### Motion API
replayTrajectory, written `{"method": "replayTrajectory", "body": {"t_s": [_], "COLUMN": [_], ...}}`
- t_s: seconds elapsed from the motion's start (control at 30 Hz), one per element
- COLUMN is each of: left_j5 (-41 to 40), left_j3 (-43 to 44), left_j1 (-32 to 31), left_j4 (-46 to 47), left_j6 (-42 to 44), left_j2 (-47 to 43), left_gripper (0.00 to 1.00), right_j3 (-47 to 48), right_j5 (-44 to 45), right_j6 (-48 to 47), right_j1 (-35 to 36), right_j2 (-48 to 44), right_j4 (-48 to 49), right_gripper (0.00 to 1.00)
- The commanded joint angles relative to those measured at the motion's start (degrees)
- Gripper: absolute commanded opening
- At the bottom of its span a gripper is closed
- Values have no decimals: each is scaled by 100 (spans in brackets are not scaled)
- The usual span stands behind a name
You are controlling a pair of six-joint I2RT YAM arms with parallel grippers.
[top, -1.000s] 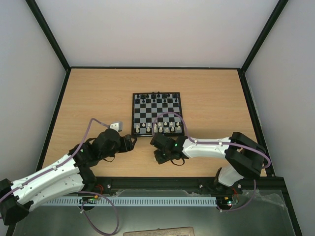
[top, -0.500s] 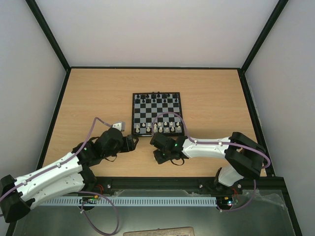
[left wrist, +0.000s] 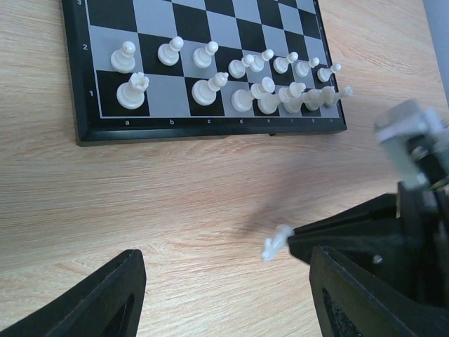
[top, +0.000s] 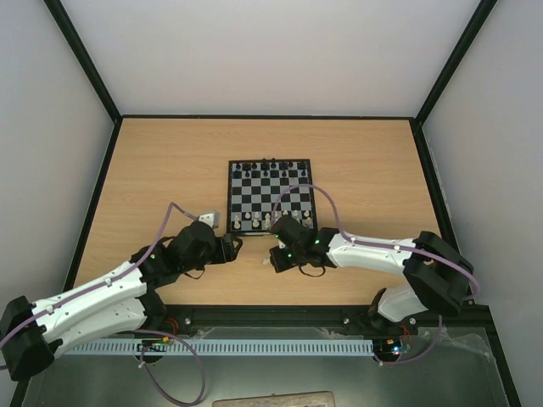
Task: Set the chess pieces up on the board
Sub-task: Pick up the chess piece at the center of the board, then place the chess piece on the chessboard.
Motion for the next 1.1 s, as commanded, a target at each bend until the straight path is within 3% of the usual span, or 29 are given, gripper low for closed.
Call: {"method": "replayTrajectory", "body": {"t_s": [0.0, 0.27, 0.6, 0.83, 1.07], "left_j5": [132, 971, 2218, 2382, 2421], "left_j3": [-219, -728, -1440, -1581, -1611], "left_j1": [-23, -2, 171, 235, 353], "left_j4": [402, 1838, 4084, 4560, 4519], "left_j6": [80, -399, -1346, -1577, -1558], "left_j2": [56, -3, 187, 355, 353], "left_gripper": [67, 68, 59, 58, 41], "right_j3": [-269, -697, -712, -721, -733], "right_j5": [-687, -1749, -2525, -2787, -2939], "right_j6": [-31, 472, 1029, 1171, 1140], "right_j1": [-365, -1113, -1223, -1223, -1219], "right_j2": [-421, -1187, -1480, -1290, -1225], "right_j4": [251, 961, 1704, 1946, 1956], "right_gripper": [2, 2, 2, 2, 2]}}
